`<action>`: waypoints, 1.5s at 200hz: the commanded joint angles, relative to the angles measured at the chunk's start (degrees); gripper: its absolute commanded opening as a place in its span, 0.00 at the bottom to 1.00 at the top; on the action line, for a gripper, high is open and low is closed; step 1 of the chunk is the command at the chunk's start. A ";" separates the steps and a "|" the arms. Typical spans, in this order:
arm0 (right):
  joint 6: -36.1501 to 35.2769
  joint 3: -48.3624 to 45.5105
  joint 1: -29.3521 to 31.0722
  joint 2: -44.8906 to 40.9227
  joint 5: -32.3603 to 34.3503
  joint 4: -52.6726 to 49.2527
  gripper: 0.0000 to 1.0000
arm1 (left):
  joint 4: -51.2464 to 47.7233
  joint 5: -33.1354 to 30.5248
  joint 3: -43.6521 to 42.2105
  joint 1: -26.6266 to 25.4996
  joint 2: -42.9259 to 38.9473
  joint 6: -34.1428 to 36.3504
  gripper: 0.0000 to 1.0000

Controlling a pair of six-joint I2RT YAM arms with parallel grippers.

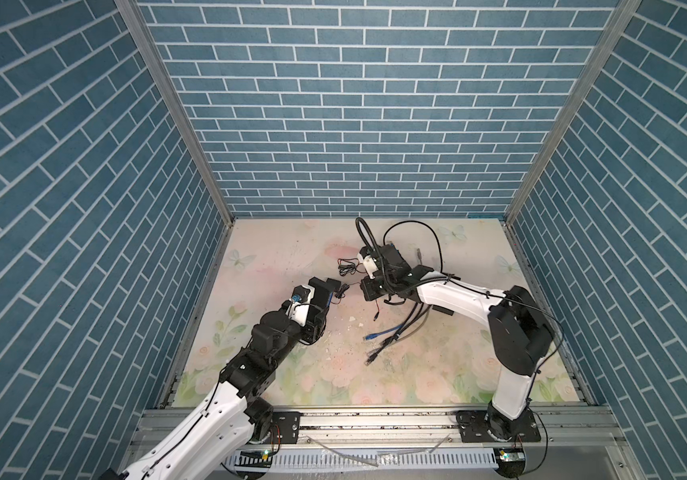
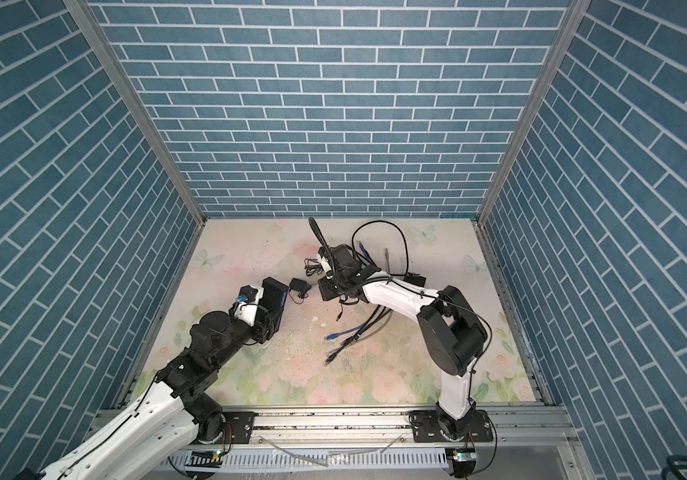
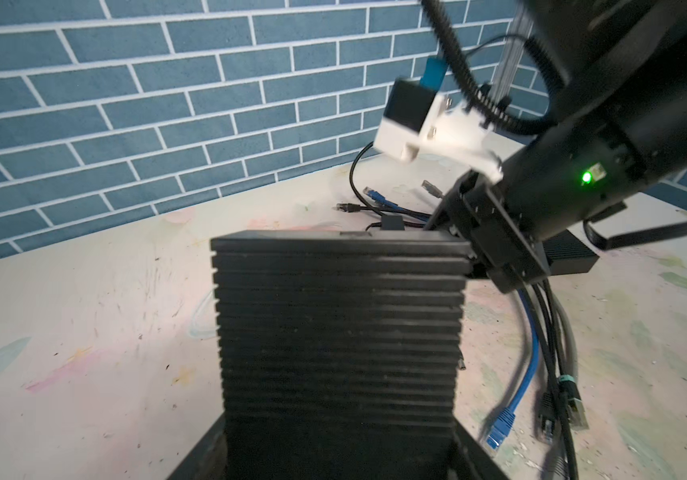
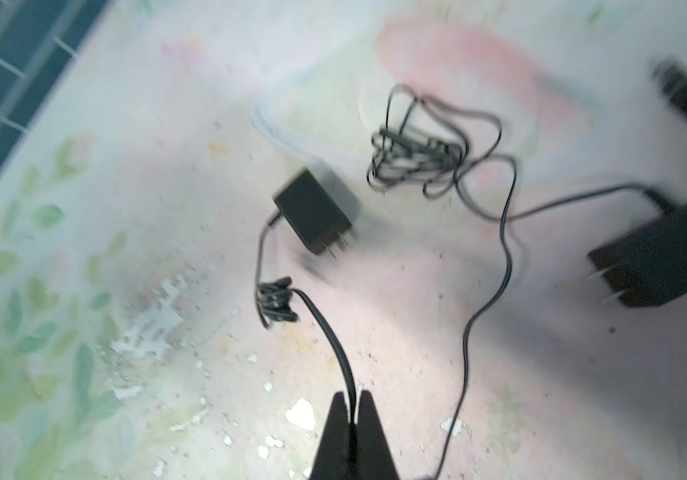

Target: Insert the plug into the switch port

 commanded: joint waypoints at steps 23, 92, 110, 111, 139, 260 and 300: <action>4.65 -6.93 -1.05 -7.94 -0.26 17.97 0.00 | 5.24 5.55 0.10 0.19 0.45 0.89 0.40; 6.69 -12.62 -1.37 -14.80 -5.71 34.09 0.00 | 16.23 7.06 -2.61 -3.01 7.54 1.96 0.38; 6.35 -13.51 -1.29 -15.83 -7.44 36.39 0.00 | 20.45 8.65 -3.15 -3.17 10.31 3.89 0.37; 6.34 -13.61 -1.31 -15.85 -7.48 36.54 0.00 | 20.67 8.79 -3.12 -3.16 10.49 4.03 0.37; 5.38 -15.29 -1.33 -17.09 -10.41 40.08 0.00 | 26.24 11.48 -2.60 -3.32 15.25 6.57 0.35; 2.65 -23.43 -1.35 -22.37 -16.29 45.83 0.00 | 58.21 16.17 -3.88 -3.59 34.42 8.31 0.32; 2.64 -24.92 -1.39 -23.17 -16.99 45.66 0.00 | 64.90 15.69 -3.58 -3.59 38.15 7.63 0.32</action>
